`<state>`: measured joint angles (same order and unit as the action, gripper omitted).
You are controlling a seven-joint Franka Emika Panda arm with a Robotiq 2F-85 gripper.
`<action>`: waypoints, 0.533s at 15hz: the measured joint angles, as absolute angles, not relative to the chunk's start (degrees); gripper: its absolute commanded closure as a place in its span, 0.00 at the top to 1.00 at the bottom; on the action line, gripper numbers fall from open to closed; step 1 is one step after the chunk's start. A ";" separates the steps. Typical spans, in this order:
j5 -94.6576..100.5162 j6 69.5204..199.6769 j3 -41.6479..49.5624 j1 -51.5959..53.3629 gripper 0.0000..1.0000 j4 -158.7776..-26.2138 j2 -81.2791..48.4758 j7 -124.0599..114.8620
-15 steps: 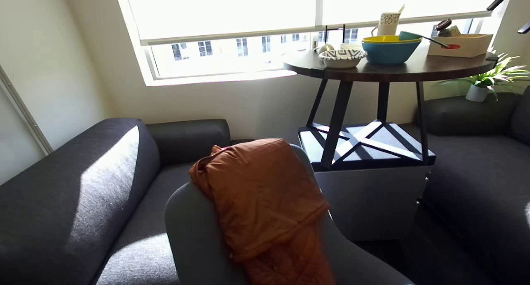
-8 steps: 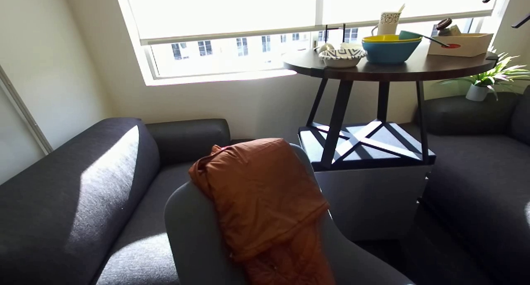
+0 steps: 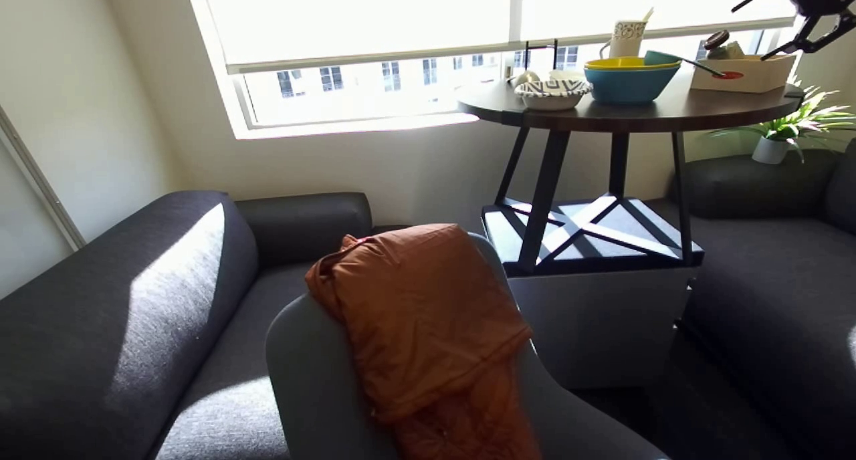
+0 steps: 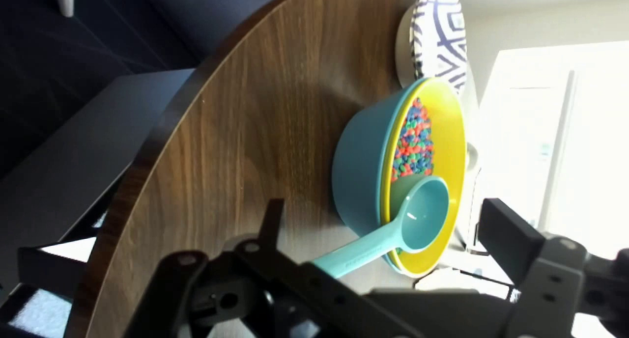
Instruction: Use the blue serving spoon to take cereal from the yellow plate, then add it to the white plate
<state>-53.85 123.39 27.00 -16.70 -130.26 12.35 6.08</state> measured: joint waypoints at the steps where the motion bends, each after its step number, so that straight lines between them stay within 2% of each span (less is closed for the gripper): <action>1: -56.33 125.20 26.67 -16.70 1.00 -130.25 11.05 7.15; 8: -70.16 129.02 25.45 -17.14 1.00 -129.36 4.77 15.52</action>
